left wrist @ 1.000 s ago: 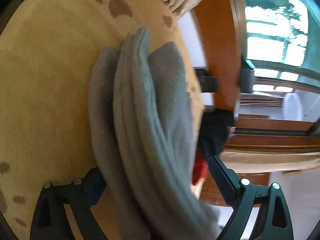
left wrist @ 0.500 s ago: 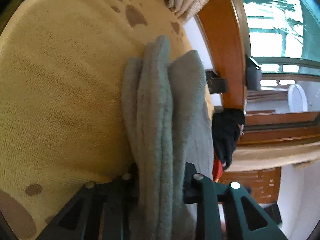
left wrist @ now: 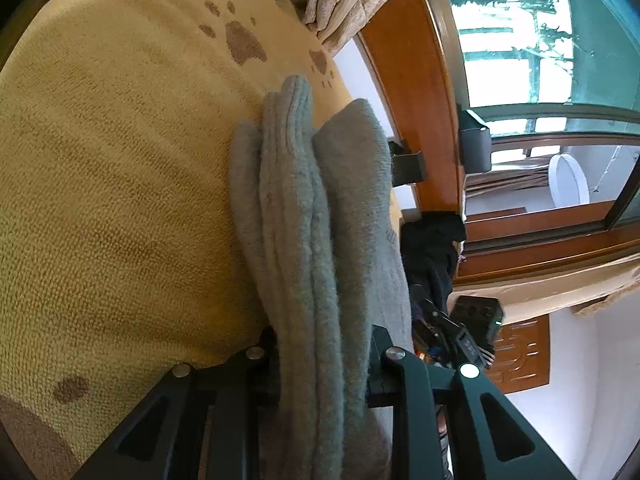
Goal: Fold clothes
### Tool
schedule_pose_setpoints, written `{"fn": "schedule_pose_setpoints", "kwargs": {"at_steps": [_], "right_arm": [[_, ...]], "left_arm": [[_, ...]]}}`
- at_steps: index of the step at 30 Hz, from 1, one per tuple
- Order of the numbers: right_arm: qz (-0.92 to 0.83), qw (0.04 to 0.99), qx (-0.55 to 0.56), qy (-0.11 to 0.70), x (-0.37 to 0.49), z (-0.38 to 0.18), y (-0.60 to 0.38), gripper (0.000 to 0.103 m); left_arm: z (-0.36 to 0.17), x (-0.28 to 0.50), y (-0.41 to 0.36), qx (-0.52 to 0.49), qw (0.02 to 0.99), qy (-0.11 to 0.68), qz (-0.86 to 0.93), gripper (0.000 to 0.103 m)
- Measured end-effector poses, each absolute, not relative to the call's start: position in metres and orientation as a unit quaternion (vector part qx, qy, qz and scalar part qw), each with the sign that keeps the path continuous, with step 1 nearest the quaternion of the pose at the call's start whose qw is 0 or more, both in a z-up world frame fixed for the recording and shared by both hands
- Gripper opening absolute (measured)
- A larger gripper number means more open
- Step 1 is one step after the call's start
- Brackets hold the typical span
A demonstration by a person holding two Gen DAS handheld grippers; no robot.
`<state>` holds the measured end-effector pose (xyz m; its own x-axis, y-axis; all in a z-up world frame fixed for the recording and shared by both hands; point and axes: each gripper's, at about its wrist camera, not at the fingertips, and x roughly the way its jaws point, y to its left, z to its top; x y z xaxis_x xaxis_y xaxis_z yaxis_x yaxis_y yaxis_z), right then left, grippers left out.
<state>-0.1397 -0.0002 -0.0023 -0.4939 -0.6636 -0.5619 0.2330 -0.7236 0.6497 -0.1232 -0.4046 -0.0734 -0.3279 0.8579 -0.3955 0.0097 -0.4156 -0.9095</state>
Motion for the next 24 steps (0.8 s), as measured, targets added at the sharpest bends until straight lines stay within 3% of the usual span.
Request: {"fn": "schedule_pose_setpoints", "kwargs": {"at_steps": [2,7,11,15,17,18,20,24], "right_arm": [[-0.817,0.272,0.427,-0.276,-0.144,-0.009,0.002,0.052],[-0.790,0.294,0.445,-0.302,-0.152,-0.022,-0.007,0.057],[-0.789,0.309,0.445,-0.290,-0.152,-0.017,-0.020,0.076],[-0.807,0.311,0.440,-0.242,-0.151,-0.012,-0.037,0.082],[-0.824,0.301,0.432,-0.212,-0.145,-0.010,-0.042,0.075],[-0.831,0.291,0.432,-0.196,-0.144,-0.010,-0.043,0.055],[-0.832,0.290,0.430,-0.197,-0.143,-0.012,-0.042,0.043],[-0.836,0.296,0.416,-0.202,-0.139,-0.007,-0.040,0.037]], "left_arm": [[-0.074,-0.122,-0.408,-0.484,0.314,-0.445,0.684,0.027],[-0.075,-0.117,-0.410,-0.476,0.322,-0.449,0.684,0.027],[-0.074,-0.120,-0.406,-0.472,0.327,-0.454,0.682,0.027],[-0.072,-0.123,-0.397,-0.467,0.331,-0.459,0.679,0.027],[-0.074,-0.123,-0.398,-0.466,0.332,-0.460,0.679,0.027],[-0.074,-0.123,-0.397,-0.463,0.332,-0.459,0.681,0.027],[-0.073,-0.122,-0.395,-0.459,0.331,-0.457,0.686,0.027],[-0.068,-0.121,-0.391,-0.457,0.317,-0.450,0.698,0.027]]}}
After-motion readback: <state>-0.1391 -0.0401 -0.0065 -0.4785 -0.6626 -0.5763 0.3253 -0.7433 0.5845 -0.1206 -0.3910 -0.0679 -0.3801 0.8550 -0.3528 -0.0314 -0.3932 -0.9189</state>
